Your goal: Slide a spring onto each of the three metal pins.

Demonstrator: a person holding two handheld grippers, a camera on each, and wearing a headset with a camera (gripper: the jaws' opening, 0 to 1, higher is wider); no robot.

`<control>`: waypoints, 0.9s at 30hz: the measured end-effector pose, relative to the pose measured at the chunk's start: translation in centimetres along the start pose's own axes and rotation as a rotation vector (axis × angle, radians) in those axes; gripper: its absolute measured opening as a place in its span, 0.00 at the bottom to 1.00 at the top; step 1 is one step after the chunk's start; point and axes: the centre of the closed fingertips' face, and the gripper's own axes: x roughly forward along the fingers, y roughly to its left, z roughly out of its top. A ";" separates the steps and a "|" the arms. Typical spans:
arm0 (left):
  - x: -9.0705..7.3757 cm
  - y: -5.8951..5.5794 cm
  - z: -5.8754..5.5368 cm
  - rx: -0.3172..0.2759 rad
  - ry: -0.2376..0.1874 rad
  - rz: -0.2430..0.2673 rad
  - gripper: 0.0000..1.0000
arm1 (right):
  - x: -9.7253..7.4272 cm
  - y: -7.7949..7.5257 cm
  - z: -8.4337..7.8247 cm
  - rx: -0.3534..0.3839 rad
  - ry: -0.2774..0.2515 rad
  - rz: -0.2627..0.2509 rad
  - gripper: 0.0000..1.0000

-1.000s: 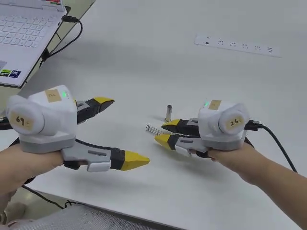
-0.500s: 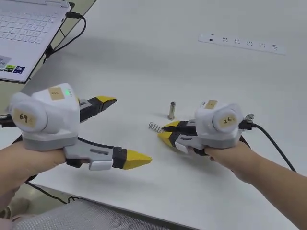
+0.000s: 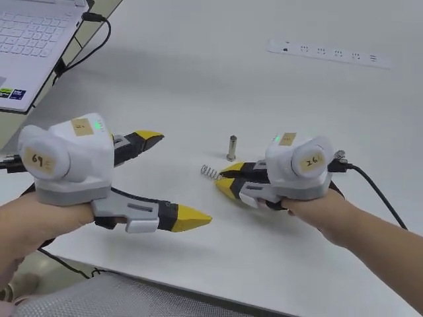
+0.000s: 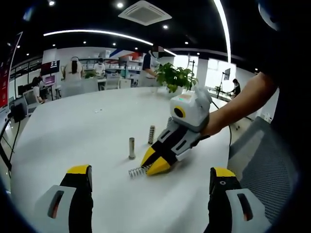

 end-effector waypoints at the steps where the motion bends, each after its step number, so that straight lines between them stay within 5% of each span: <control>1: 0.1 0.0 0.1 0.001 -0.001 -0.001 0.98 | -0.1 -0.1 0.1 -0.001 -0.001 0.001 0.08; 27: 2.5 -2.1 1.7 0.028 -0.023 -0.090 0.90 | -6.2 0.8 1.6 -0.107 -0.026 0.042 0.08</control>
